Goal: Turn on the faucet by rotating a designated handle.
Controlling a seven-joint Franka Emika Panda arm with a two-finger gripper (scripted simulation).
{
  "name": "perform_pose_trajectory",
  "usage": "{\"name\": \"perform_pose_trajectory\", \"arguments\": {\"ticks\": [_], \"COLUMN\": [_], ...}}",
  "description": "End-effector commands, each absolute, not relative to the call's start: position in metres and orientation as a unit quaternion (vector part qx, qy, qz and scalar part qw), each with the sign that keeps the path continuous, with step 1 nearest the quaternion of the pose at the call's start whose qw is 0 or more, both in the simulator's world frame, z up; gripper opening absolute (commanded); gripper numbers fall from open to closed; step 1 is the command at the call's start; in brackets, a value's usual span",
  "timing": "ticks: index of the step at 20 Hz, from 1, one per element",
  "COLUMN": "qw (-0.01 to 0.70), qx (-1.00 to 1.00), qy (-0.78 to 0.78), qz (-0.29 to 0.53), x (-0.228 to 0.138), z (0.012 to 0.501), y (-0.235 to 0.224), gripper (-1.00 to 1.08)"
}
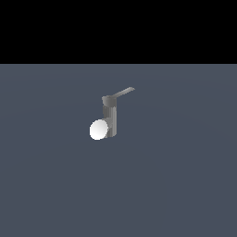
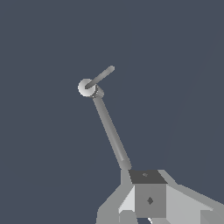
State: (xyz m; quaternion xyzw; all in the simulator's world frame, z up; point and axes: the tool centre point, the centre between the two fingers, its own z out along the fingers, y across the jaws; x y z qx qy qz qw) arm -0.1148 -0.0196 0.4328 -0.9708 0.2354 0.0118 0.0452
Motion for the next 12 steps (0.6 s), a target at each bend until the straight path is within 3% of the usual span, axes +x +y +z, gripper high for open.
{"name": "perform_pose_trajectory", "arguments": {"ticks": [1, 12], "qw": [0.051, 0.054], "qx": [-0.961, -0.901], "qy": [0.272, 0.429], "qz": [0.016, 0.032], "x": [-0.097, -0.025], "z": [0.42, 0.353], "y": [-0.02, -0.023], "gripper": [-1.0, -1.0]}}
